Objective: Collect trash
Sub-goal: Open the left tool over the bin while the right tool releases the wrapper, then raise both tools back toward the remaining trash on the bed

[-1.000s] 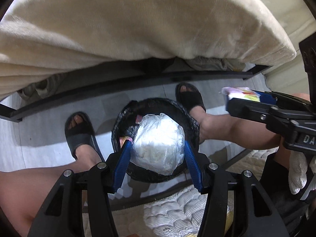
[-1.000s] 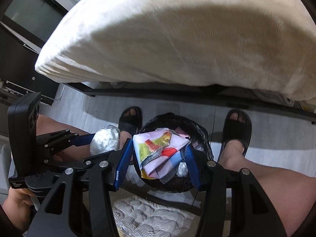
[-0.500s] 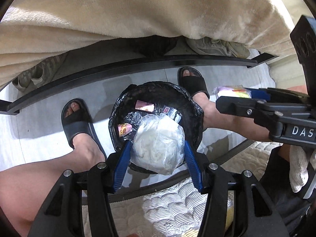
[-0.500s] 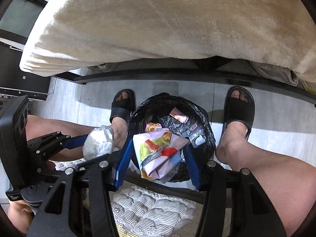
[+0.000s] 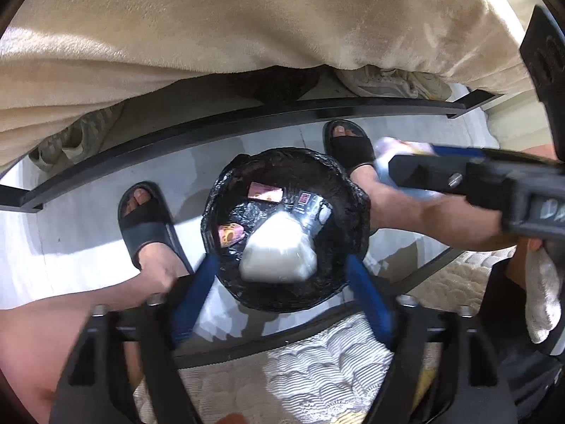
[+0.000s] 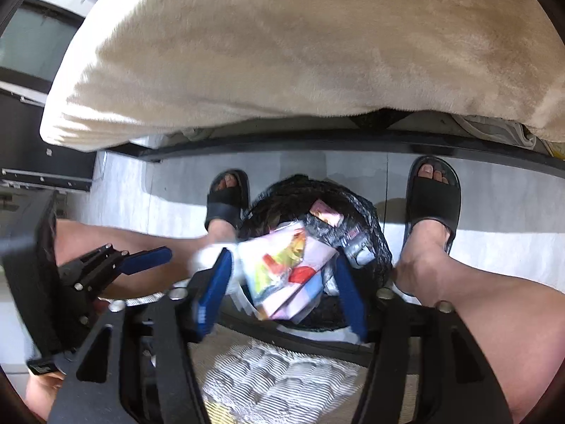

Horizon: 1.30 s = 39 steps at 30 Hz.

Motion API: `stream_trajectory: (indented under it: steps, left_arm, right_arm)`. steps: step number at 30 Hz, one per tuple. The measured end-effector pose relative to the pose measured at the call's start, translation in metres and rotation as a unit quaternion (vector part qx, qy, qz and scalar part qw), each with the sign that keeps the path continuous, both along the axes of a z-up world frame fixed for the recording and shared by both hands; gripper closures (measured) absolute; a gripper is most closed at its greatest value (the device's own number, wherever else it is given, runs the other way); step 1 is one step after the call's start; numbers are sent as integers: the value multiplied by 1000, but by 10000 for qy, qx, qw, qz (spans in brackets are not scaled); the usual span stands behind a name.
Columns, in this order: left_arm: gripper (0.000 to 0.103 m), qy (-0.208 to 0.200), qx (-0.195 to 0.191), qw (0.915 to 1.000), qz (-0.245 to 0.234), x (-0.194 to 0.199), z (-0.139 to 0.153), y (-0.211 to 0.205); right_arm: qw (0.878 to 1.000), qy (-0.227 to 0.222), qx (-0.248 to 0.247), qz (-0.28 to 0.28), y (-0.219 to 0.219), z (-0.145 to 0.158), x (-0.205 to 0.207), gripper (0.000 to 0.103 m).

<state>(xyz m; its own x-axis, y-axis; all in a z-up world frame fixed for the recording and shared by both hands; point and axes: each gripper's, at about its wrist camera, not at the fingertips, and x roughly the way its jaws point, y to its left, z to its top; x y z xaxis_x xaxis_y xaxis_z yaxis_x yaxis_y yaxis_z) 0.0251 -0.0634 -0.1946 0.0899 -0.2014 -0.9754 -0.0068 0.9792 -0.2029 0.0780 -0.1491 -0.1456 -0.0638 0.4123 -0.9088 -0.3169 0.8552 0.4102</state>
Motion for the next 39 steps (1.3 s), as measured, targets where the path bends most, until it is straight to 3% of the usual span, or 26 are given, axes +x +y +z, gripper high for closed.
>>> stream_trajectory:
  steps: [14, 22, 33, 36, 39]
  left_arm:
    - [25, -323, 106, 9989, 325, 1, 13, 14]
    - [25, -666, 40, 9959, 604, 1, 27, 25]
    - [25, -1499, -181, 9827, 1069, -7, 64, 45]
    - [13, -1758, -258, 9777, 1124, -11, 77, 47]
    - [12, -2047, -268, 9715, 1161, -14, 91, 49]
  right_arm:
    - [9996, -252, 117, -22, 1, 15, 0, 36]
    - [9976, -640, 268, 4, -1, 30, -2, 36]
    - [9882, -1415, 579, -39, -6, 63, -8, 36]
    - [9820, -1743, 730, -5, -9, 78, -13, 34]
    - [9752, -2064, 798, -1, -12, 90, -18, 33]
